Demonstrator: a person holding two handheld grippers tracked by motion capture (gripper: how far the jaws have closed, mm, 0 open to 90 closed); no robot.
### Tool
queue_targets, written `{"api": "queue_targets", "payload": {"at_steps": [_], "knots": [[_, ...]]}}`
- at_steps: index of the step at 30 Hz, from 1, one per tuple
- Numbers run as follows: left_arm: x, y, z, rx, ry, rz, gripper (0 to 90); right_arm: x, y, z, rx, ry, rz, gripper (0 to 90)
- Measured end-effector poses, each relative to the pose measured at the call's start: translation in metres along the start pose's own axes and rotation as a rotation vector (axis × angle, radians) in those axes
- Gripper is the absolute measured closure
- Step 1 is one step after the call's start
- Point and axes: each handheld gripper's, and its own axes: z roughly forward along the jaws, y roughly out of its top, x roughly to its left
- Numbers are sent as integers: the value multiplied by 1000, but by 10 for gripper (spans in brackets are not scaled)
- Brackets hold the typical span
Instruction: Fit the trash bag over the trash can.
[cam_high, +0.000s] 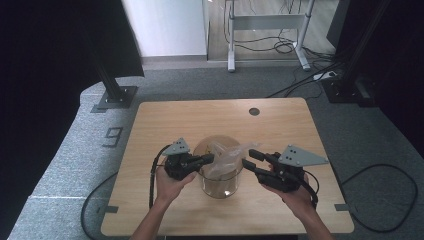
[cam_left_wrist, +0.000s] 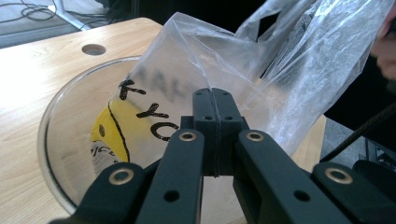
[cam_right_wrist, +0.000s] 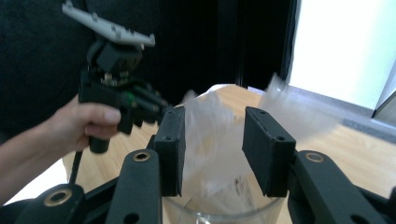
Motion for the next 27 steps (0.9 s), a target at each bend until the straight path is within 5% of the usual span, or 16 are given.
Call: {"api": "queue_targets", "payload": {"at_steps": [13,27], "knots": [[-2,-1,5,14,4,8,900,2,41,35,27,34,-21,579],[-1,-1,5,6,3,3,900,-10,8,78,155,54,28,587]]}}
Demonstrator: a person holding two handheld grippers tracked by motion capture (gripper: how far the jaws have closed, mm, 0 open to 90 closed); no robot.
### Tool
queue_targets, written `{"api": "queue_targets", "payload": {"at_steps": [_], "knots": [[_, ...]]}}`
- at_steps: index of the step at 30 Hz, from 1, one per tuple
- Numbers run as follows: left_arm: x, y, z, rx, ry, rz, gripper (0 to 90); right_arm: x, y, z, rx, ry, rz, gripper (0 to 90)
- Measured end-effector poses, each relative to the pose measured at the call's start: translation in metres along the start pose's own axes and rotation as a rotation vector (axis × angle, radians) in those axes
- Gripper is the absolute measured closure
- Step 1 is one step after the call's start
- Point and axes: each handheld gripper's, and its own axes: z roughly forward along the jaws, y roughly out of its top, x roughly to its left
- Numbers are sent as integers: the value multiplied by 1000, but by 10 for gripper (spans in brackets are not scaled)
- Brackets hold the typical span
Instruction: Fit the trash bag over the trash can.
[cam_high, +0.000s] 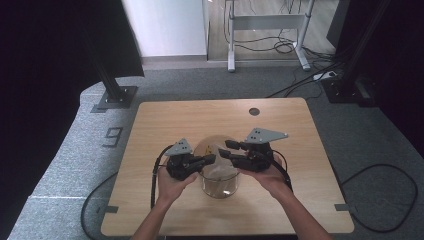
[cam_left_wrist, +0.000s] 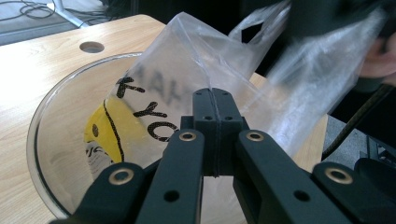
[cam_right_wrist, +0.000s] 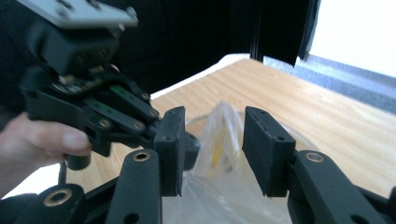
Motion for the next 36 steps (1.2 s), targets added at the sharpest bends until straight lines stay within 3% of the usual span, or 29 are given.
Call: {"api": "queue_targets", "payload": {"at_steps": [14,19,28,36], "knots": [[0,0,1,2,4,2,900,-4,-27,13,38,29,22,619],[0,-1,2,2,2,0,900,-3,-30,17,68,15,17,664],[1,-2,1,-6,6,-3,900,-2,-34,22,102,-5,-23,879],[1,-1,-3,-37,0,-4,900,-1,-34,12,63,-1,-70,889]]}}
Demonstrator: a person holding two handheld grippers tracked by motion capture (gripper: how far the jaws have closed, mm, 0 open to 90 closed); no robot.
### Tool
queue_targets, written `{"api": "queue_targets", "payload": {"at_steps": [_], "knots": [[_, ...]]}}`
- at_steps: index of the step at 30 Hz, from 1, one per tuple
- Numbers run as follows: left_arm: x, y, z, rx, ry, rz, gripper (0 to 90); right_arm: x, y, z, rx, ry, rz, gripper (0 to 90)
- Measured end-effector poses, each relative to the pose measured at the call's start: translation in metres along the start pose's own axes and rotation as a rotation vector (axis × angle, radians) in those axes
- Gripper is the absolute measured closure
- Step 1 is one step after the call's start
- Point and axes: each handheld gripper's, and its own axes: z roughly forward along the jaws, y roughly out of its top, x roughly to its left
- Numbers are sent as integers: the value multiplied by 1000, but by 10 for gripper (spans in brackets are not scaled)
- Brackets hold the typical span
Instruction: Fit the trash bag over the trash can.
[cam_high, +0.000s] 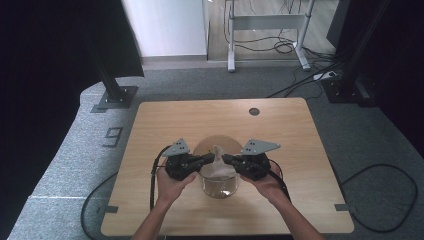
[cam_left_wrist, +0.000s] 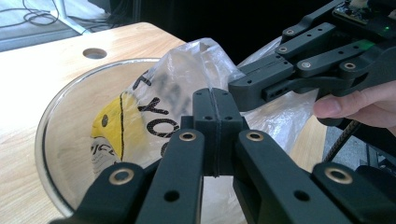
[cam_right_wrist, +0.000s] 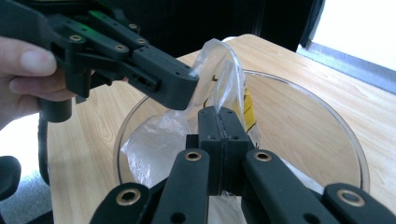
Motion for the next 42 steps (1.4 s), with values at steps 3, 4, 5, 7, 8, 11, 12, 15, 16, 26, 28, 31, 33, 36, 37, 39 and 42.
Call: {"api": "queue_targets", "payload": {"at_steps": [3,4,5,7,8,11,12,15,16,26,28,31,33,36,37,39,42], "knots": [[-2,2,0,-2,-4,2,900,1,0,-3,4,-3,-29,883],[-2,2,0,-2,-3,3,900,1,0,-4,1,-14,-30,877],[-2,2,0,-3,-2,2,900,0,0,-5,-2,-19,-26,869],[-1,1,-1,-2,2,-2,900,-3,0,-7,-6,-33,-15,863],[0,1,-2,-3,1,-6,900,-5,-1,-8,-13,-36,-2,865],[2,0,-3,-2,3,-10,900,-10,-2,-11,-17,-36,12,888],[3,0,-3,-2,6,-10,900,-11,-3,-11,-19,-38,13,888],[4,0,-5,-5,8,-14,900,-13,-3,-13,-26,-41,19,887],[4,0,-6,-8,13,-13,900,-13,-3,-14,-27,-43,17,887],[15,-1,-19,-27,37,-37,900,-20,-6,-21,-32,-39,26,887],[16,-2,-20,-30,41,-41,900,-21,-7,-22,-34,-37,26,886],[19,-3,-23,-31,46,-45,900,-24,-9,-24,-36,-37,31,887],[21,-4,-26,-33,52,-52,900,-26,-10,-25,-40,-38,40,887],[25,-6,-30,-36,61,-61,900,-30,-12,-27,-44,-41,54,886],[27,-7,-32,-38,63,-65,900,-32,-14,-29,-46,-40,62,887],[29,-9,-36,-40,64,-72,900,-36,-15,-31,-51,-44,78,886],[32,-12,-40,-43,66,-80,900,-41,-19,-35,-55,-54,93,886]]}}
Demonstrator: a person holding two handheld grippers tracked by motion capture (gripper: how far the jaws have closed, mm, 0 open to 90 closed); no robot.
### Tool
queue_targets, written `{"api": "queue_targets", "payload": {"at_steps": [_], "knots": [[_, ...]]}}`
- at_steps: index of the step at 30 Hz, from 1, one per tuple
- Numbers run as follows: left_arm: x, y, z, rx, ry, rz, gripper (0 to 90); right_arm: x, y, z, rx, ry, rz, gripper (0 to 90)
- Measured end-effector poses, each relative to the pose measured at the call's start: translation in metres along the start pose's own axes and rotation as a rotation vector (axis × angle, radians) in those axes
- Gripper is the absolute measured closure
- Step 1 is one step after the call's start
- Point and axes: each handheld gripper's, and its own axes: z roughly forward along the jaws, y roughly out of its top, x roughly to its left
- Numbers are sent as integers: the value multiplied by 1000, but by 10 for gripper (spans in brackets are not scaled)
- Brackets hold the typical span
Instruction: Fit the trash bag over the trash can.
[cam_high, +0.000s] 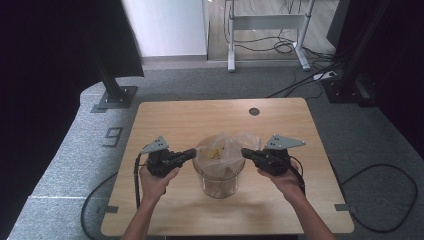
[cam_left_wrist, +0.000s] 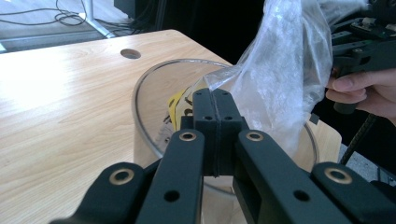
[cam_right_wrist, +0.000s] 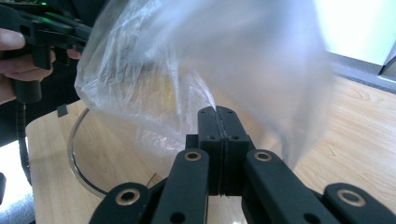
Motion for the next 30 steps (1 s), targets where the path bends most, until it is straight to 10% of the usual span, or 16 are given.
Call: {"api": "queue_targets", "payload": {"at_steps": [16,30], "knots": [[6,-16,-16,-4,-35,-20,900,-15,-14,-6,1,12,42,885],[1,19,-7,-61,-20,24,540,-6,-4,-4,1,46,-29,885]]}}
